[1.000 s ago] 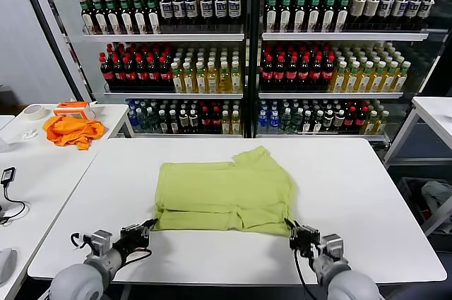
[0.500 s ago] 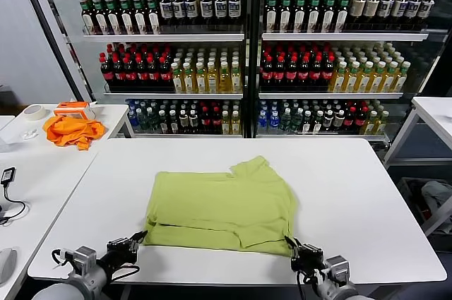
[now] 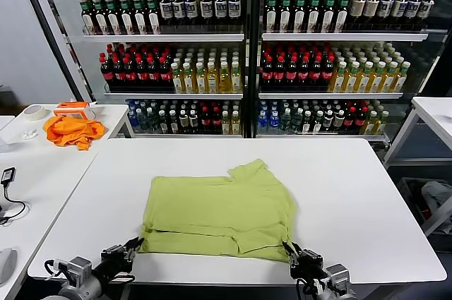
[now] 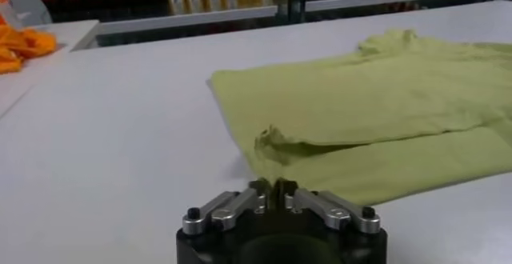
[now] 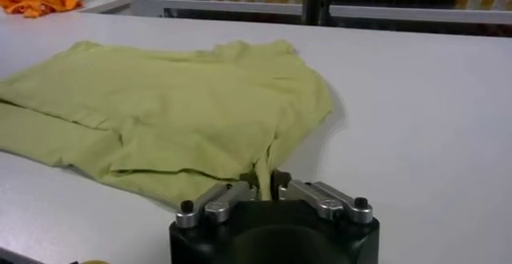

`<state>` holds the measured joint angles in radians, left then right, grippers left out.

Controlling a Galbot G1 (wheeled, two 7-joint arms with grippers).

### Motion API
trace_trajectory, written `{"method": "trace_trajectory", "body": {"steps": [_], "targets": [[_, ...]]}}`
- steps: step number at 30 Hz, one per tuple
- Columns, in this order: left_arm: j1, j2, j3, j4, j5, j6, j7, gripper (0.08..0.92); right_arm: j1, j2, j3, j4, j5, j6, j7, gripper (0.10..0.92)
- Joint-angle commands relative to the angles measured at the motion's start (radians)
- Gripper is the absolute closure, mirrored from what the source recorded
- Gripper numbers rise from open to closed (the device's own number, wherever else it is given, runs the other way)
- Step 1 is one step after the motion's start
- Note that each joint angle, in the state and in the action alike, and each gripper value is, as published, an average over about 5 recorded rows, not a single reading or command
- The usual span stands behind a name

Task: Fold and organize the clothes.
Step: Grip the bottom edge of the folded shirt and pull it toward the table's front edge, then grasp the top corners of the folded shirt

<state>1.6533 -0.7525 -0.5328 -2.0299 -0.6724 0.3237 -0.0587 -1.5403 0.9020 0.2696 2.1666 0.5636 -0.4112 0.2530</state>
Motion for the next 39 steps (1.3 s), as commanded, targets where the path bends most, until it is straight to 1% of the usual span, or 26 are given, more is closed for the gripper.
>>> {"method": "trace_trajectory", "body": {"steps": [1,3,6,10,12,15,19,22,27,32,39], "targets": [[0.000,0.009,-0.024,-0.010,0.008,-0.009,-0.017,0.710,-0.014,-0.012,0.023,0.026,0.010,0.008,-0.003,0.616],[-0.010,0.014,-0.030,-0.017,0.004,-0.019,-0.013,0.650,-0.017,-0.026,0.046,0.052,0.039,0.009,-0.009,0.555],[-0.042,0.028,-0.032,-0.002,0.000,-0.064,0.003,0.563,-0.006,-0.049,0.079,0.096,0.102,0.013,-0.016,0.469],[-0.082,0.046,-0.040,0.009,-0.022,-0.127,0.015,0.450,0.058,-0.077,0.095,0.121,0.168,0.014,0.000,0.373],[-0.094,0.051,-0.044,0.001,-0.026,-0.146,0.019,0.390,0.113,-0.088,0.094,0.096,0.197,0.017,0.015,0.314],[-0.134,0.062,-0.026,0.019,-0.026,-0.155,0.016,0.303,0.245,-0.093,0.058,0.006,0.231,0.024,0.036,0.229],[-0.260,0.068,0.037,0.094,-0.060,-0.080,-0.022,0.207,0.464,-0.051,-0.063,-0.118,0.271,0.010,0.123,0.204],[-0.366,0.064,0.080,0.153,-0.105,-0.023,-0.041,0.181,0.651,-0.001,-0.179,-0.223,0.282,-0.032,0.187,0.203],[-0.519,0.070,0.170,0.262,-0.120,0.010,-0.044,0.177,0.833,0.087,-0.327,-0.393,0.277,-0.070,0.192,0.203],[-0.674,0.062,0.301,0.374,-0.123,0.014,-0.049,0.177,0.971,0.179,-0.421,-0.535,0.273,-0.069,0.182,0.203],[-0.836,0.038,0.432,0.470,-0.176,0.000,-0.014,0.177,1.073,0.246,-0.492,-0.717,0.187,-0.016,0.150,0.203]]}}
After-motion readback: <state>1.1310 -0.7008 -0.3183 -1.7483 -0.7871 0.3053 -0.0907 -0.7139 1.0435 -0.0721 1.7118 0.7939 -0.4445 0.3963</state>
